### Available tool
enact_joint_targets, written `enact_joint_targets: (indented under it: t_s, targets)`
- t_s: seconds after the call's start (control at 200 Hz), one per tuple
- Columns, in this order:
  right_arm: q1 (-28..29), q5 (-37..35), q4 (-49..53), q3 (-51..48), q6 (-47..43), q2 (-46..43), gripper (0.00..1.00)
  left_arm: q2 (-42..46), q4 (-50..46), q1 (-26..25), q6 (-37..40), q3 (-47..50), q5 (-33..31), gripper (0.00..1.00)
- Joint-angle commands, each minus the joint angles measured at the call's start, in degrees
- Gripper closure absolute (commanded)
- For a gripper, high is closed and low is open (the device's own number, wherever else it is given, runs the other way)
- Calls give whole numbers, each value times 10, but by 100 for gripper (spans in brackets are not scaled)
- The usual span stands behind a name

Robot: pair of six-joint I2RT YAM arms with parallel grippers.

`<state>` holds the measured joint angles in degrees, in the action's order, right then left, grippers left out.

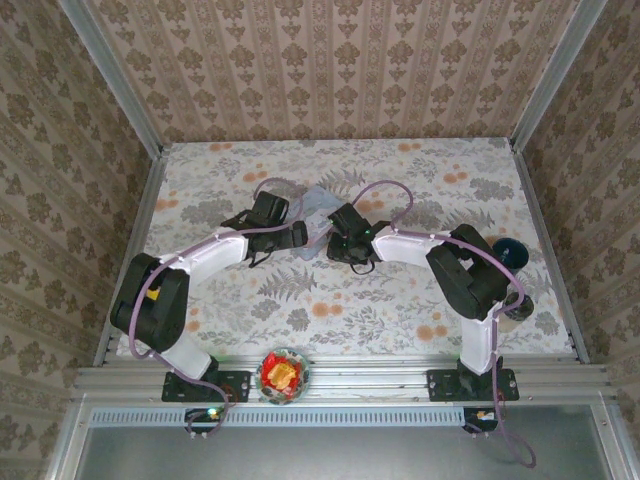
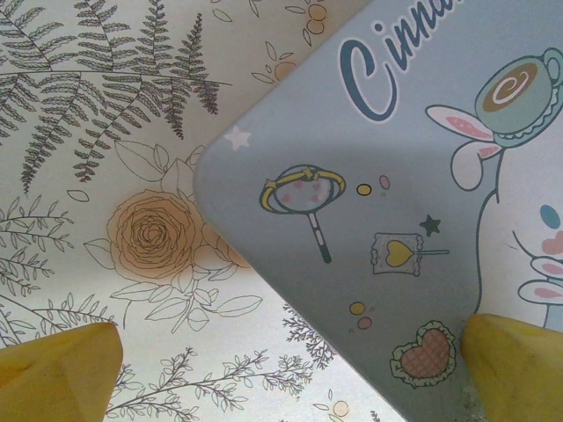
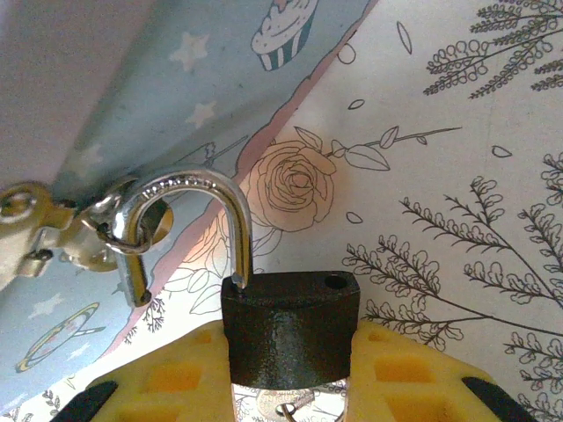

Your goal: Unlock a padlock with a key

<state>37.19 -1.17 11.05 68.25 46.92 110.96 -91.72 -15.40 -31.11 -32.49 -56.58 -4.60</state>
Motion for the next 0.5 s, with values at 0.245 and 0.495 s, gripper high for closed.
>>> enact_joint_targets:
  t_s: [0.245, 0.495]
  targets:
    - [-16, -9, -93, 2, 29, 17, 98, 1, -65, -5, 23, 25, 1, 0]
    - [-20, 3, -123, 17, 48, 33, 100, 2, -58, -5, 20, 33, 7, 0]
